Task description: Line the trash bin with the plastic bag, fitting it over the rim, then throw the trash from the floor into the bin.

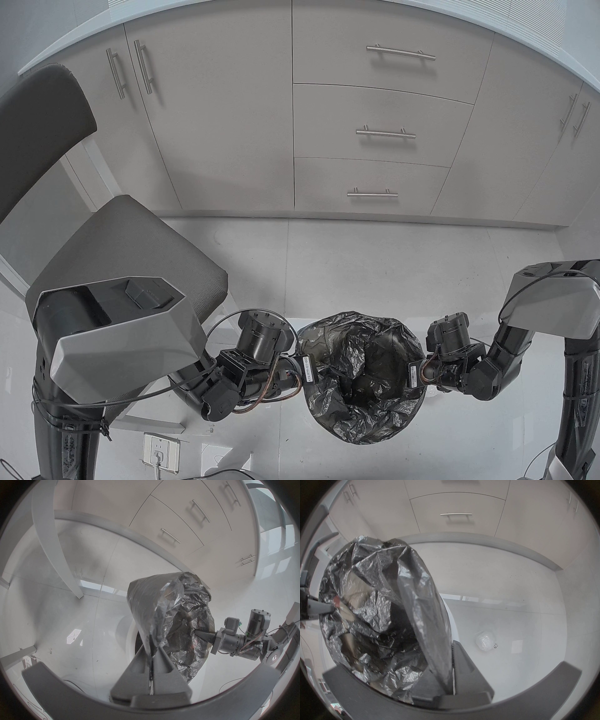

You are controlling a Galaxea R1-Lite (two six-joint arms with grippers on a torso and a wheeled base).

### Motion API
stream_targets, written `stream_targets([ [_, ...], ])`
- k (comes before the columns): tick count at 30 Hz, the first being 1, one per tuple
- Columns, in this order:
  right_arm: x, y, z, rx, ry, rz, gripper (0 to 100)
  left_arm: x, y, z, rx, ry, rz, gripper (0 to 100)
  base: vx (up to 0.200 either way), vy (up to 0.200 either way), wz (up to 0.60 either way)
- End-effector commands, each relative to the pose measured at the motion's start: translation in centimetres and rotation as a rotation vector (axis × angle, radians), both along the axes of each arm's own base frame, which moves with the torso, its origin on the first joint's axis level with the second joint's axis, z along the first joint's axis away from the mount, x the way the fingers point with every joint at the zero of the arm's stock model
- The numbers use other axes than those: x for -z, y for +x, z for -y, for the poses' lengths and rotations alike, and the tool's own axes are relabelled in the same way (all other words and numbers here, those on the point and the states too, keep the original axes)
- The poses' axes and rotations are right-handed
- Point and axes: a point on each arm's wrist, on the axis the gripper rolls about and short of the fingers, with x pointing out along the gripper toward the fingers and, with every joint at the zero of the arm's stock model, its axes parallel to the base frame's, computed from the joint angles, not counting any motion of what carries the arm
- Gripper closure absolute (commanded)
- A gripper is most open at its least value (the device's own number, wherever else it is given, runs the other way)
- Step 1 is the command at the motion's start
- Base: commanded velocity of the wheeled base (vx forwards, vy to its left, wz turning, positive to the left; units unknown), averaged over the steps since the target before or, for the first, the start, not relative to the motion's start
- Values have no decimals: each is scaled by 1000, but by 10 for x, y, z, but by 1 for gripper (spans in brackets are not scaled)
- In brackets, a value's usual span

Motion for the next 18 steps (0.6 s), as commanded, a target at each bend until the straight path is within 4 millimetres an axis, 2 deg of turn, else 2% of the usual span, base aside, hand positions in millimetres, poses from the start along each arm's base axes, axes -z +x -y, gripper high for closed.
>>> stream_targets([
  [1, 5, -5, 5, -14, -32, -27, 100, 0, 0, 0, 0, 0, -1, 100, 0, 0, 0],
  [5, 11, -15, 15, -27, -79, -72, 100, 0, 0, 0, 0, -1, 0, 100, 0, 0, 0],
  [8, 12, -15, 19, -16, -79, -77, 100, 1, 0, 0, 0, 0, -1, 100, 0, 0, 0],
  [18, 17, -12, 18, -15, -68, -36, 100, 1, 0, 0, 0, 0, -1, 100, 0, 0, 0],
])
